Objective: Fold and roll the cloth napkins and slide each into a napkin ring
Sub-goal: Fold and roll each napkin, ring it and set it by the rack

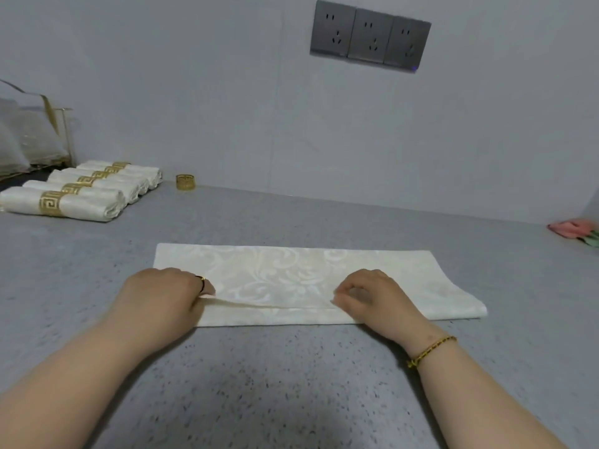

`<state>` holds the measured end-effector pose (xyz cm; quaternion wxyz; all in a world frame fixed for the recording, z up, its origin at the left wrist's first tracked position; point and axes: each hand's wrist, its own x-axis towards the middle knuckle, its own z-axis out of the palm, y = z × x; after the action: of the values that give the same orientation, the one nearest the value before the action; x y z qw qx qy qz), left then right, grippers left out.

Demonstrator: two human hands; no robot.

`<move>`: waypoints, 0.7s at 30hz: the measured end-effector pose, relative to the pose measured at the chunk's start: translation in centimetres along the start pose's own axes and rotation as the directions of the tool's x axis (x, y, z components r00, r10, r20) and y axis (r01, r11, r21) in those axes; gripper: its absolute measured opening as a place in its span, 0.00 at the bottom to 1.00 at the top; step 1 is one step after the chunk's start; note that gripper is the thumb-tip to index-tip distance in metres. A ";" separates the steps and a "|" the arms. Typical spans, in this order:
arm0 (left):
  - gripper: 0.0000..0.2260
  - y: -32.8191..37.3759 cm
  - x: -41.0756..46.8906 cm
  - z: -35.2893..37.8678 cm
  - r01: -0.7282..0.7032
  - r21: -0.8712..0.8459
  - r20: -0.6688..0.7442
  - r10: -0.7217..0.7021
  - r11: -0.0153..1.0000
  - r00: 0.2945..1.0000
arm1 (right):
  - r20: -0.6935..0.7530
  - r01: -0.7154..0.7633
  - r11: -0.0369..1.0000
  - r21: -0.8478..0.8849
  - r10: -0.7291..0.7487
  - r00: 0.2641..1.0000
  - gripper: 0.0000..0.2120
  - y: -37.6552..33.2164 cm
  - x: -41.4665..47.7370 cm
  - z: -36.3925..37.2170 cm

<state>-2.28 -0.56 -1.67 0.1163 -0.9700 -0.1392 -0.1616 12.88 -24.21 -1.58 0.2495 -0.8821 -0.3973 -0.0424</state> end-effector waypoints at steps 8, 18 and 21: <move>0.13 -0.7 0.3 0.2 0.202 0.012 0.061 -0.202 0.979 0.977 | 0.048 0.234 0.970 -0.062 -0.232 0.972 0.11 -2.0 -0.3 0.8; 0.30 -1.8 -1.2 -0.7 0.219 -0.488 0.135 -0.175 0.845 0.975 | -0.004 0.245 0.964 -0.102 -0.247 0.969 0.19 -2.5 -0.1 1.3; 0.22 -1.2 -1.5 -2.2 0.128 -0.684 0.095 -0.086 0.718 0.992 | 0.025 0.270 0.959 -0.089 -0.269 0.963 0.18 -3.0 -0.2 1.2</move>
<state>-4.63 -0.42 0.04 -0.2652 -0.9384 -0.1283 -0.1808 10.45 -22.07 -1.42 0.1980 -0.8307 -0.5128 -0.0886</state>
